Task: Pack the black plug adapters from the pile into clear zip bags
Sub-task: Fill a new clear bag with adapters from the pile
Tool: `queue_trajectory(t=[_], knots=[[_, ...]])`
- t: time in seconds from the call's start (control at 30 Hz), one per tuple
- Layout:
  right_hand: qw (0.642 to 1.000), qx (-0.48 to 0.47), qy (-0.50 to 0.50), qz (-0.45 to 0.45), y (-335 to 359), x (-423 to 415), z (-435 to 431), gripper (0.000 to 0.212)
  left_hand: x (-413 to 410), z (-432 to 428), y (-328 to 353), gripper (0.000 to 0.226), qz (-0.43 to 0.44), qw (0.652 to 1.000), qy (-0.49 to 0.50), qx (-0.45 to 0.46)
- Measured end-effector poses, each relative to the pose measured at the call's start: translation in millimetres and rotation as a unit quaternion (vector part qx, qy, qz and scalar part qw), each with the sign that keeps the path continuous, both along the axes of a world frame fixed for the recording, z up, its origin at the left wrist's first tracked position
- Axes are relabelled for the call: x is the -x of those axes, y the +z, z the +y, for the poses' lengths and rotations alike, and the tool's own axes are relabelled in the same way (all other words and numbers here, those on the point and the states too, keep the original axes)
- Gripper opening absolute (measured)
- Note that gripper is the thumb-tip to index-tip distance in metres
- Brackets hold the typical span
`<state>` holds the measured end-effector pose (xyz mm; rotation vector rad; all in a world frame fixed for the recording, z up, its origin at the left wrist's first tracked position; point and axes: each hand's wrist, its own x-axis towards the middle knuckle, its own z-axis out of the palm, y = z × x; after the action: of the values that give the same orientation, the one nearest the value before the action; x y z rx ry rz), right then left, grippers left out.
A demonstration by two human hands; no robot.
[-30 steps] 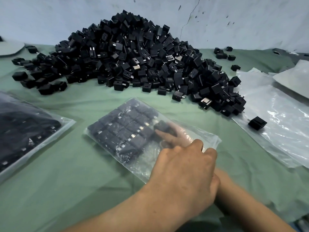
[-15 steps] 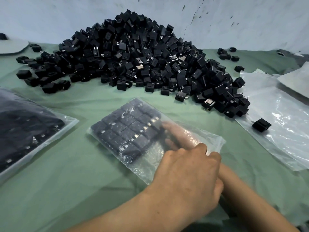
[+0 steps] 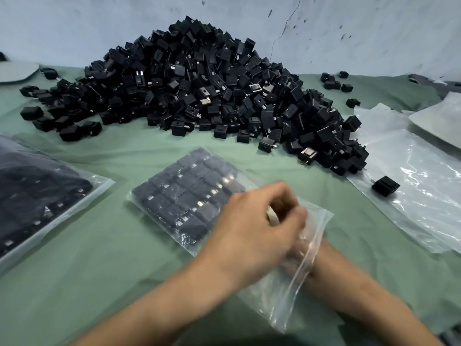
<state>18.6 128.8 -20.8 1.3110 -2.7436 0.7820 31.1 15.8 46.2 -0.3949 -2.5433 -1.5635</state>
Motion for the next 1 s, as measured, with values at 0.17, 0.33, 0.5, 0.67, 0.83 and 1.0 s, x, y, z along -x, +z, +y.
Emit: queue_trajectory(t=[0.17, 0.33, 0.5, 0.67, 0.83, 1.0], knots=[[0.992, -0.058, -0.108, 0.016, 15.2, -18.5, 104.1, 0.025, 14.5, -7.2, -4.5, 0.016, -0.105, 0.983, 0.028, -0.147], [0.975, 0.127, -0.171, 0.069, 37.4, -31.8, 103.3, 0.019, 21.3, 4.1, -5.3, 0.015, -0.329, 0.849, 0.031, -0.411], [0.957, 0.201, -0.168, 0.123, 38.5, -40.0, 62.1, 0.020, 21.6, 18.3, 0.0, 0.033, -0.370, 0.767, 0.024, -0.523], [0.943, 0.227, -0.198, 0.139, 25.2, -36.2, 50.9, 0.016, 21.6, 22.4, -6.8, 0.051, -0.325, 0.777, 0.035, -0.538], [0.941, 0.220, -0.215, 0.139, 23.1, -36.6, 58.3, 0.024, 14.7, 23.3, -13.6, 0.038, -0.279, 0.839, -0.026, -0.466], [0.947, 0.164, -0.228, 0.156, 16.8, -33.6, 68.1, 0.027, 5.9, 32.2, -23.4, 0.033, -0.176, 0.922, -0.037, -0.344]])
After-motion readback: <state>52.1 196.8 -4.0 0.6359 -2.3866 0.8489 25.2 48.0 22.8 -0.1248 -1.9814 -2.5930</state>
